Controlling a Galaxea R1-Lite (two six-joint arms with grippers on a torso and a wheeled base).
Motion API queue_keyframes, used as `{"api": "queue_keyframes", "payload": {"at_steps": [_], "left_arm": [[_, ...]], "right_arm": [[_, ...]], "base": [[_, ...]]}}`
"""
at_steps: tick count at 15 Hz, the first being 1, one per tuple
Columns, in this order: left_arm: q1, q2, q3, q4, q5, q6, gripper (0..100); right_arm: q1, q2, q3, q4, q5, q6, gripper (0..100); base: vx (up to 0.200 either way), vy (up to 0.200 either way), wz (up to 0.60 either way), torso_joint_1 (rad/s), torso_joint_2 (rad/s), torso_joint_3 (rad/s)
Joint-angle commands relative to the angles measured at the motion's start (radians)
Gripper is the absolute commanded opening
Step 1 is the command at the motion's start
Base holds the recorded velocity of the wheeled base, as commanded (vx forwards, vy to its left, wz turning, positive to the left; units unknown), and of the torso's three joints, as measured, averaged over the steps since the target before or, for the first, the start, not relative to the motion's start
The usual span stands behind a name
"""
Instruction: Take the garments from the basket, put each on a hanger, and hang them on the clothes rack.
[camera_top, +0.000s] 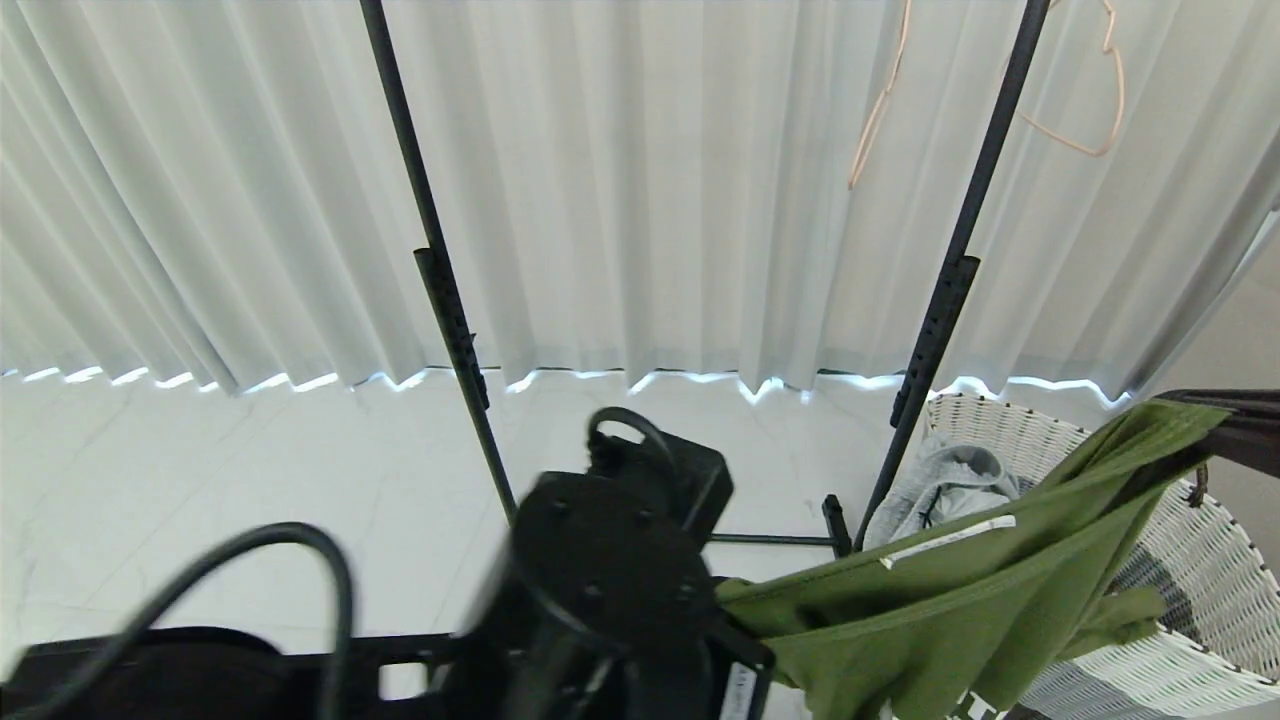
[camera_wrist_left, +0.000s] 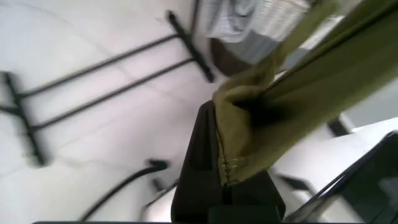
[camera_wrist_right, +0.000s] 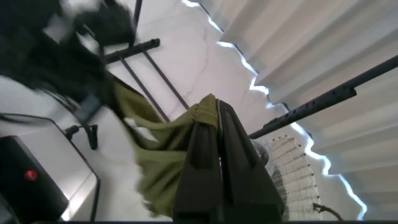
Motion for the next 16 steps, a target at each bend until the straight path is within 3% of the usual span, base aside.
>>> {"api": "queue_keyframes", "payload": {"at_steps": [1,3,4,6,10,14,16], "left_arm": [[0.005,-0.301,0.009,0.206,0.154,0.052,0],[0.060,-0.367,-0.049,0.335,0.296,0.072,0],[0.088,-0.388,-0.100,0.361,0.330,0.084,0],[0.126,-0.399,-0.233,0.364,0.335,0.144,0],[0.128,-0.370,-0.468,0.358,0.313,0.300,0],[0.125,-0.408,-0.368,0.355,0.318,0.299,0],[0.117,-0.406,-0.396,0.343,0.318,0.305,0]], "right_arm": [[0.001,0.014,0.031,-0.039,0.001,-0.003,0],[0.001,0.049,0.032,-0.125,-0.001,-0.003,0],[0.001,0.066,0.025,-0.168,-0.006,-0.003,0],[0.000,0.107,-0.026,-0.230,-0.065,-0.003,0],[0.000,0.221,-0.284,-0.251,-0.105,-0.007,0],[0.001,0.193,-0.234,-0.230,-0.116,-0.015,0],[0.001,0.196,-0.261,-0.230,-0.116,-0.037,0]], "base": [[0.000,0.000,0.00,0.000,0.00,0.000],[0.000,0.000,0.00,0.000,0.00,0.000],[0.000,0.000,0.00,0.000,0.00,0.000],[0.000,0.000,0.00,0.000,0.00,0.000],[0.000,0.000,0.00,0.000,0.00,0.000],[0.000,0.000,0.00,0.000,0.00,0.000],[0.000,0.000,0.00,0.000,0.00,0.000]]}}
